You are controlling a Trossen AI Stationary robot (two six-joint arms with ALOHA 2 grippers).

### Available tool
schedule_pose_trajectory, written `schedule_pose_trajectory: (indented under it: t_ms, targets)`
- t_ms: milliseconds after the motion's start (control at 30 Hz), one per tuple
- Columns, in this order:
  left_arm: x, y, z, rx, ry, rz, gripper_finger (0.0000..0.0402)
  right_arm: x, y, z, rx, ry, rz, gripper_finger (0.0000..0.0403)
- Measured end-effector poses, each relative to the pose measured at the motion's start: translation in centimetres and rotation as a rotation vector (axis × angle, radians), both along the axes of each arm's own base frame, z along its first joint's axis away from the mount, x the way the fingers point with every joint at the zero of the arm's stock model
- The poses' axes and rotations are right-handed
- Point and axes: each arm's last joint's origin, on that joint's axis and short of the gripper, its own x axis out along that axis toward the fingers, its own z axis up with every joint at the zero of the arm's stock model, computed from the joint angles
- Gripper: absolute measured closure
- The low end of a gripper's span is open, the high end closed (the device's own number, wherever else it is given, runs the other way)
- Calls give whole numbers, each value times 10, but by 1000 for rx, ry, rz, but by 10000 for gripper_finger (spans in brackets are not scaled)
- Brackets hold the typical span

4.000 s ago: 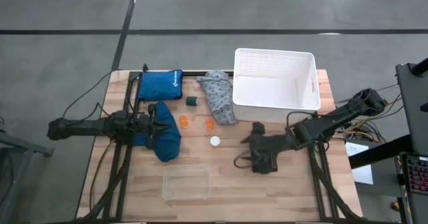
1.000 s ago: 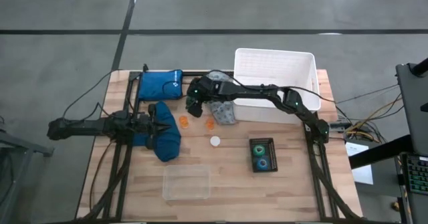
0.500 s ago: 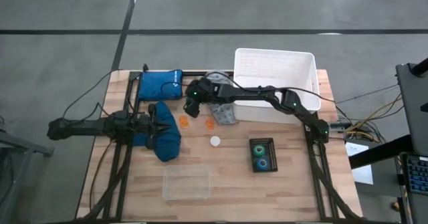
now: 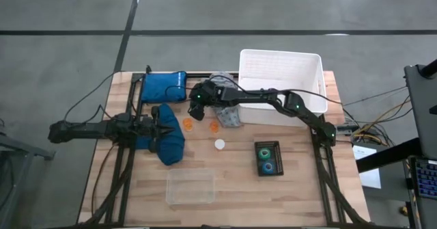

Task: Pick & place medical supplies in basket/bin
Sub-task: Put the green bandage into the black bin

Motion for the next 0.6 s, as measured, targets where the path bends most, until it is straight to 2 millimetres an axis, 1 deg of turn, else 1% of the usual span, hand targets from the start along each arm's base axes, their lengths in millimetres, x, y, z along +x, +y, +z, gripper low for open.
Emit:
schedule_pose_trajectory:
  t_ms: [467,600]
  targets:
    - [0,0,0,3,0,0,376,0,1,-1,31,-10,-31,117]
    - [0,0,0,3,0,0,376,-1,3,-4,45,-7,-41,117]
